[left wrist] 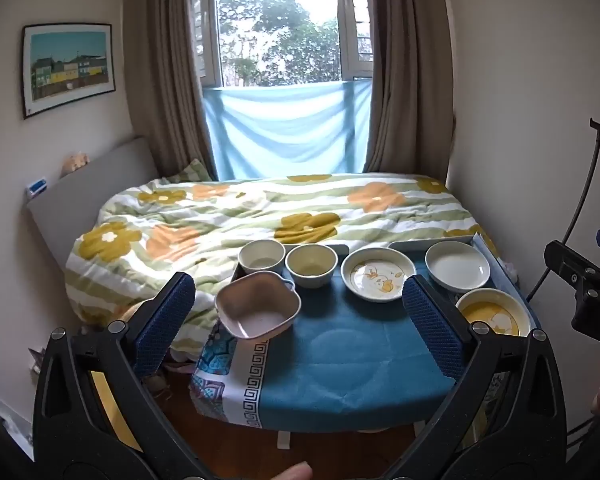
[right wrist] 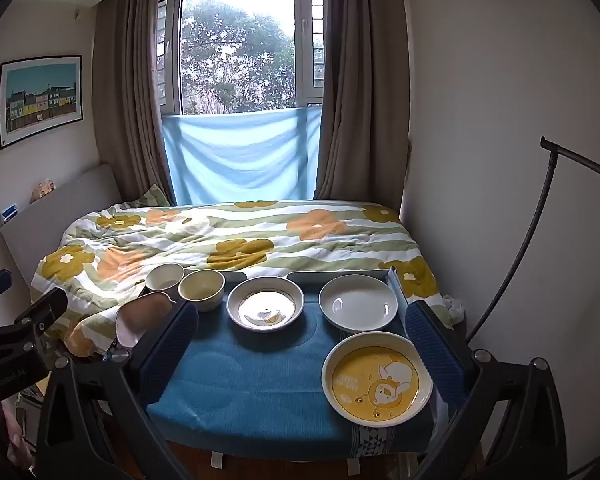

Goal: Organize plates and bowls

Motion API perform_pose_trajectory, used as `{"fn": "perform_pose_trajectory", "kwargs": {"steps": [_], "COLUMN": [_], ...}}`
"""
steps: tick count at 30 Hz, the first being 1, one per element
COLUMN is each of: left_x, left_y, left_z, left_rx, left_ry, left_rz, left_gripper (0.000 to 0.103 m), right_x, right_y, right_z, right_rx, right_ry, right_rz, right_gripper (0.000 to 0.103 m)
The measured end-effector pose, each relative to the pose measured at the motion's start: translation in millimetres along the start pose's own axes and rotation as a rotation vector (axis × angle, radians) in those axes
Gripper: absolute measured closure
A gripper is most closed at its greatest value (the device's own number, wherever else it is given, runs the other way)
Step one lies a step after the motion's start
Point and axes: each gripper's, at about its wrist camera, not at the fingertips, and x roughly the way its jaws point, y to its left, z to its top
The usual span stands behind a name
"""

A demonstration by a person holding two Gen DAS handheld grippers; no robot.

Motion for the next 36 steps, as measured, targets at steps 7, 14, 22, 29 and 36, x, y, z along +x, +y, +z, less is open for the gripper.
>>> {"fn": "perform_pose_trajectory", "kwargs": {"steps": [7, 14, 22, 29, 36], "left_x": [2.2, 0.9, 2.0, 1.9, 1.2], "left_y": [6.3, 5.8, 5.0, 5.1, 5.1], "left_z": [4.8, 1.0, 0.1, -0.9, -1.1], "left_rx": [-0.020, -0.026, -0.029, -0.025, -0.025], "left_ry": [0.014, -0.002, -0.003, 0.000, 0.001], "left_rz": [-0.011, -0.003, -0.004, -0.005, -0.005], "left_gripper": [0.001, 0.001, 0.001, 0.001, 0.001], "right_x": [2.2, 1.7, 3.0, 2.9, 2.8], "right_y": [-1.5, 5.5, 4.8, 4.9, 4.9], "right_z": [-2.1, -1.9, -2.7, -2.7, -2.9], "right_rx": [-0.010, -0.028, -0.025, -0.025, -0.026], "right_ry": [-0.004, -0.003, -0.003, -0.003, -0.003], "right_rz": [0.007, 0.002, 0.004, 0.003, 0.004], "right_gripper": [0.000, 0.000, 0.000, 0.000, 0.000]}}
